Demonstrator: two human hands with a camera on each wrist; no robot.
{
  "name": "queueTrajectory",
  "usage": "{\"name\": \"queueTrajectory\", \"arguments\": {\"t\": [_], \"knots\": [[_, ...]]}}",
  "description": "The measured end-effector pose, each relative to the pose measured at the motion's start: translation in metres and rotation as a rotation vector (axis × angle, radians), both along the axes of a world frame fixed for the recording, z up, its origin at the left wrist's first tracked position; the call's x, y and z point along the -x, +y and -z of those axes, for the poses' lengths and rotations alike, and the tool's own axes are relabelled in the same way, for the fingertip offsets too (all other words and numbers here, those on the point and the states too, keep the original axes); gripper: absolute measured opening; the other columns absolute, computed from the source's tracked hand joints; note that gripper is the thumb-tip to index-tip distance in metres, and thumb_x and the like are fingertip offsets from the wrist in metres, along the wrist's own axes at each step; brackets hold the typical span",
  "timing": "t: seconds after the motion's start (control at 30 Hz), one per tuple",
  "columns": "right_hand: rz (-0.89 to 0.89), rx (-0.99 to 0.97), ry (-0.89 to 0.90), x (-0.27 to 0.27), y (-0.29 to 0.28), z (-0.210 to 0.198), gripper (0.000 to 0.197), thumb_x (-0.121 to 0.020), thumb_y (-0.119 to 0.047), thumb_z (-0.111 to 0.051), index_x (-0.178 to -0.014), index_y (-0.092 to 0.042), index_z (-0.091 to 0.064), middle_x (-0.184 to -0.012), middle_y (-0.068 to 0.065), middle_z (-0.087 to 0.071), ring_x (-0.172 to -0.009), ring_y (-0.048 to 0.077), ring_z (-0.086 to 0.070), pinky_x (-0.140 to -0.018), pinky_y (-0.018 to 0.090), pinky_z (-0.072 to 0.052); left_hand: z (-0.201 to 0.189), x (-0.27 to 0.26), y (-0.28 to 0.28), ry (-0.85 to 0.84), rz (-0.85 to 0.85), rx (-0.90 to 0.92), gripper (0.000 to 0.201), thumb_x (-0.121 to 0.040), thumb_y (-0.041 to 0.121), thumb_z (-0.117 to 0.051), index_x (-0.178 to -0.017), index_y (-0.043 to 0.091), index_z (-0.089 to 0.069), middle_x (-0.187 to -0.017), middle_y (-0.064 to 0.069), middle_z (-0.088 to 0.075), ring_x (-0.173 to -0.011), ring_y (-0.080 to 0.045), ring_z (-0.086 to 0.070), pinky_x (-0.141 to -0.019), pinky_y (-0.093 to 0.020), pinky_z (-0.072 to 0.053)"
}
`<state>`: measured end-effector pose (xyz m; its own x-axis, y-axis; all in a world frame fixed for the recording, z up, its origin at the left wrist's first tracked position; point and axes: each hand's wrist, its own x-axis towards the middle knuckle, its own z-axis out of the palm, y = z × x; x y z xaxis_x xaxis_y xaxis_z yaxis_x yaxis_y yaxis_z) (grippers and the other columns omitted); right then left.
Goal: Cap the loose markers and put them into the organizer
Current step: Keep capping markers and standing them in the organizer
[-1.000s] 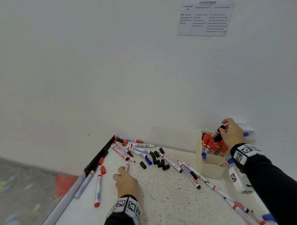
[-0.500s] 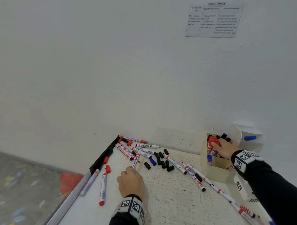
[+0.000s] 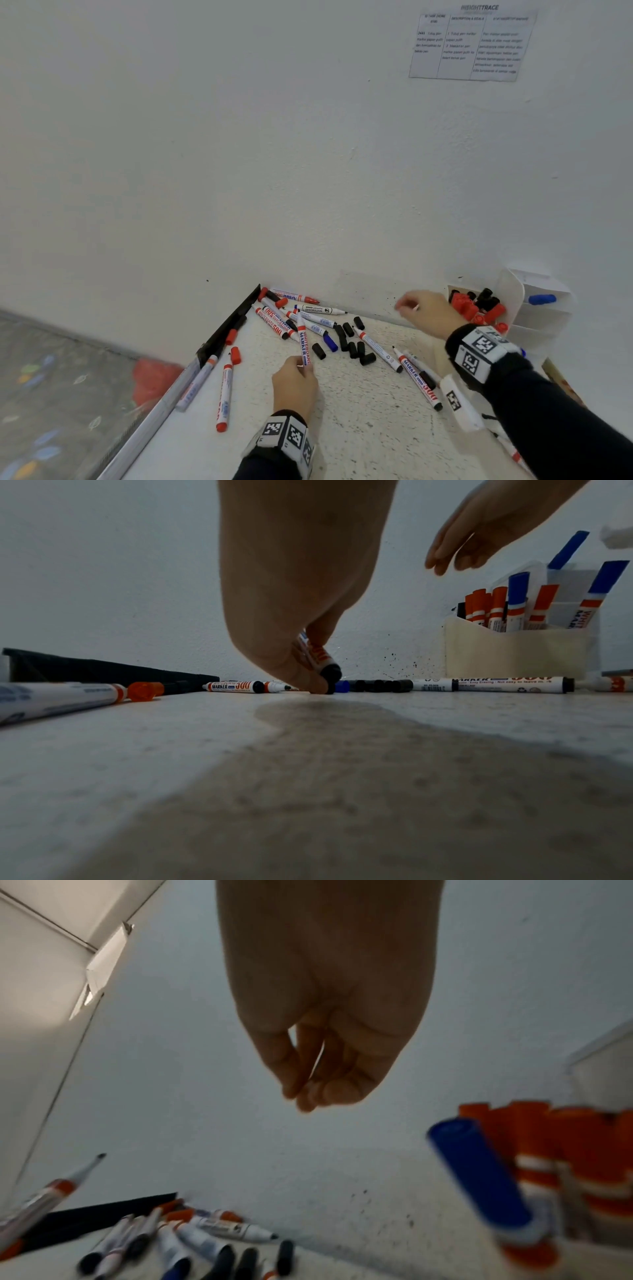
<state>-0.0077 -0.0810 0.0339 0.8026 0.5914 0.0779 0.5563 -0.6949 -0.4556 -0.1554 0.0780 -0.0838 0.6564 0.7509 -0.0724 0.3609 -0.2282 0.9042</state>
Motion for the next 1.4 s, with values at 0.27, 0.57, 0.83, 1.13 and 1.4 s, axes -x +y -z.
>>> {"name": "queueTrajectory", "arguments": {"t": [0.27,0.57,0.83,1.13,1.4], "knots": [[-0.027,0.284,0.209,0.026,0.029,0.080,0.047,-0.090,-0.015,-0.051,-0.136,-0.019,-0.042,-0.139,0.001,-0.044,-0.122,0.016,-0.047,-0.103,0.027,-0.037,0.006,-0.003,0.002,-0.008,0.013,-0.083,0.026,-0.093,0.015,-0.050,-0.118,0.010,-0.055,-0.104,0.000,-0.057,-0.080,-0.004,-0.048,-0.073,-0.010,-0.036],[0.021,0.261,0.119,0.028,0.030,0.103,0.026,-0.089,-0.017,-0.054,-0.115,-0.018,-0.053,-0.095,-0.004,-0.051,-0.077,0.009,-0.051,-0.062,0.011,-0.039,0.016,-0.005,0.007,0.053,0.000,-0.275,0.027,-0.095,0.018,-0.048,-0.119,0.022,-0.060,-0.108,0.002,-0.057,-0.098,-0.011,-0.045,-0.085,-0.020,-0.039],[0.146,-0.121,0.127,0.031,0.037,0.105,0.023,-0.092,-0.010,-0.049,-0.113,-0.020,-0.048,-0.100,0.003,-0.056,-0.078,0.010,-0.052,-0.070,0.017,-0.043,0.017,-0.005,0.007,0.077,0.002,-0.282,0.027,-0.095,0.018,-0.046,-0.118,0.023,-0.060,-0.114,0.002,-0.056,-0.102,-0.011,-0.041,-0.090,-0.022,-0.038],[0.054,-0.539,0.168,0.039,0.042,0.094,0.030,-0.089,0.000,-0.053,-0.090,-0.029,-0.055,-0.101,0.000,-0.063,-0.090,0.010,-0.062,-0.070,0.011,-0.044,0.018,-0.007,0.007,0.049,0.029,-0.275,0.027,-0.095,0.016,-0.046,-0.118,0.022,-0.060,-0.111,0.002,-0.057,-0.104,-0.014,-0.044,-0.089,-0.022,-0.039],[0.051,-0.435,0.119,0.038,0.039,0.100,0.023,-0.090,-0.003,-0.052,-0.099,-0.023,-0.059,-0.102,-0.002,-0.060,-0.090,0.010,-0.056,-0.069,0.008,-0.037,0.021,-0.009,0.008,0.013,0.077,-0.279,0.026,-0.096,0.015,-0.046,-0.115,0.022,-0.062,-0.105,0.004,-0.056,-0.103,-0.012,-0.044,-0.082,-0.017,-0.031]]}}
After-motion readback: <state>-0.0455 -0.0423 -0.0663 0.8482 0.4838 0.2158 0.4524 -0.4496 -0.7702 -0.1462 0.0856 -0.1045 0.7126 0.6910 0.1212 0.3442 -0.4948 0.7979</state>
